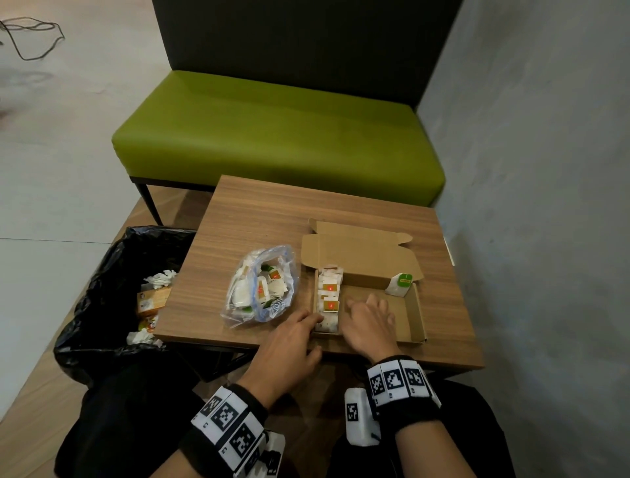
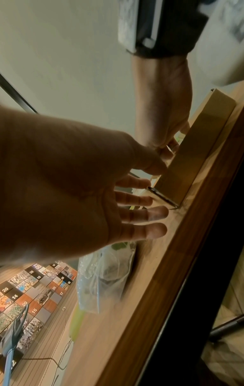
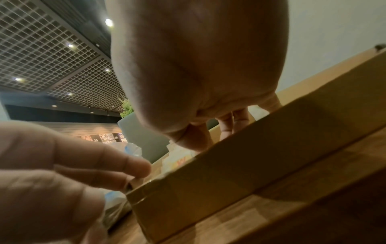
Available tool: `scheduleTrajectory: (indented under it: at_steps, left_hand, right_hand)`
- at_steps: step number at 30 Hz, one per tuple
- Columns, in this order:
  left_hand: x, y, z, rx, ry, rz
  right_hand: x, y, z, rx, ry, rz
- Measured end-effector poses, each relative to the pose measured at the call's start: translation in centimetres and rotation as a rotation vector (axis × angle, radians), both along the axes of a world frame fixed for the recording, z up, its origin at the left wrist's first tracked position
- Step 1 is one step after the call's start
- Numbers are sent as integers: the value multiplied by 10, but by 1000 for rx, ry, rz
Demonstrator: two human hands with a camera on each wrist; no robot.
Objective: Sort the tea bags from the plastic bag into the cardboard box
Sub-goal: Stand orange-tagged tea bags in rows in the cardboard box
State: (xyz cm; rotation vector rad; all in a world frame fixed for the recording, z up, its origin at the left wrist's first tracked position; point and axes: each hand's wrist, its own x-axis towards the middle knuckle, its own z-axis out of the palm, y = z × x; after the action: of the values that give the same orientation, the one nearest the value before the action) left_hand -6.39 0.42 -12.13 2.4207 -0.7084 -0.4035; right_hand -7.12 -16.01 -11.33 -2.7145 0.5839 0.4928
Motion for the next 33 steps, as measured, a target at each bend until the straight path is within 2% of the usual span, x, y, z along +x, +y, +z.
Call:
scheduleTrajectory:
  at_steps: [8,15,20,27,33]
  left_hand:
    - [0,0,1,16,-8,-6]
    - [1,1,0,19,-8,-12]
    - [1,1,0,11,-10,-10]
    - [-1,2,-3,-20,-6,0]
    - [1,2,-5,-4,3,-5]
  right_hand:
    - [17,-2,-7,33,36,-7]
    - [16,-6,-13,17,-14,-43]
    - [14,-2,-14,70,-22,-15]
    - [2,-19,-12,115,-98,-126]
    - [6,-16,-17,174,-85,-106]
